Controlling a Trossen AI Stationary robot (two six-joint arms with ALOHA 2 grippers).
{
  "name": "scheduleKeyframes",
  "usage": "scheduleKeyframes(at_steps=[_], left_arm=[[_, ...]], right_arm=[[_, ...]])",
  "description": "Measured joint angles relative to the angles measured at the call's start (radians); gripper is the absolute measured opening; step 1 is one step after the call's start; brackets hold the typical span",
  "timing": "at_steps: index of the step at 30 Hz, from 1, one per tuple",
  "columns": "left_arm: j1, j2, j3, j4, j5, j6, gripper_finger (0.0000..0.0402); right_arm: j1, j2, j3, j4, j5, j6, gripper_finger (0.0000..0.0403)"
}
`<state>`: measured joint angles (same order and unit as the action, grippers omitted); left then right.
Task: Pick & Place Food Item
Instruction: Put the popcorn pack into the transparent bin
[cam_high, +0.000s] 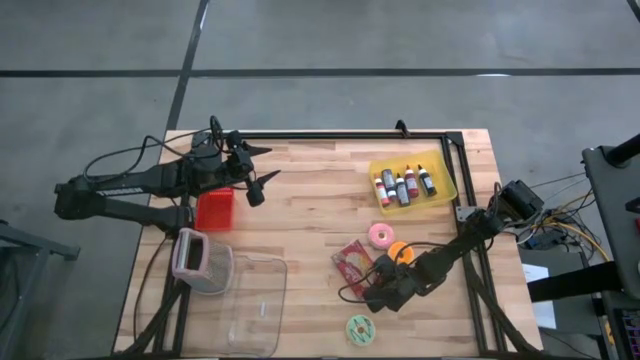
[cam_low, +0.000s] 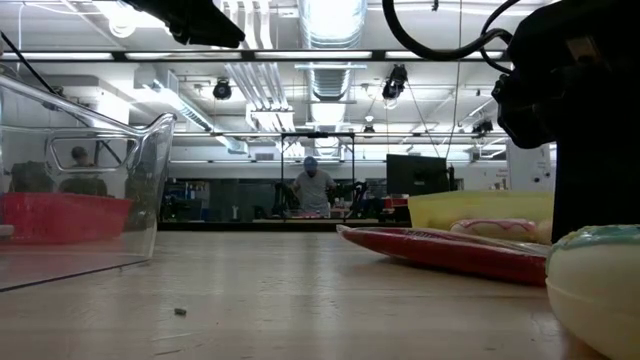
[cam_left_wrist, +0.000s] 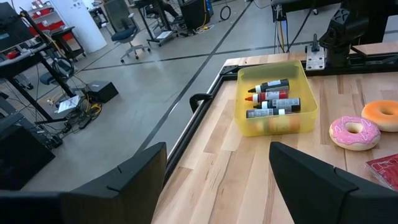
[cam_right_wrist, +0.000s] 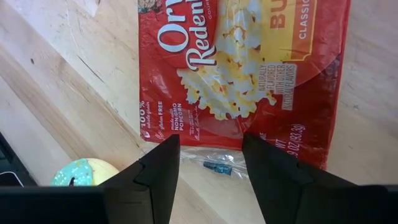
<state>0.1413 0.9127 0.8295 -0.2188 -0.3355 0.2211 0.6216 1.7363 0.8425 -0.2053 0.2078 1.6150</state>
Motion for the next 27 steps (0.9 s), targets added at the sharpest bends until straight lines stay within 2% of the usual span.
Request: scheduleKeyframes(at_steps=[9, 13, 17, 22, 27], left_arm=[[0.0, 0.0, 0.0, 0.002, 0.0, -0.016, 0.0289], [0.0, 0.008, 0.0, 0.005, 0.001, -0.188, 0.0289], [0.0, 0.05, 0.0, 0.0, 0.013, -0.281, 0.0289], [0.0, 0.141, 0.0, 0.011, 0.128, -0.304, 0.0289], [0.0, 0.191, 0.019, 0.022, 0.127, -0.337, 0.0289]], right_arm=[[0.0, 0.0, 0.0, 0.001, 0.0, 0.001, 0.0178], [-0.001, 0.0, 0.0, 0.002, 0.001, 0.004, 0.0178], [-0.001, 0.0, -0.001, 0.003, 0.001, 0.006, 0.0178], [-0.001, 0.0, -0.001, 0.004, 0.002, 0.009, 0.0178], [-0.001, 0.0, -0.001, 0.004, 0.003, 0.009, 0.0178]])
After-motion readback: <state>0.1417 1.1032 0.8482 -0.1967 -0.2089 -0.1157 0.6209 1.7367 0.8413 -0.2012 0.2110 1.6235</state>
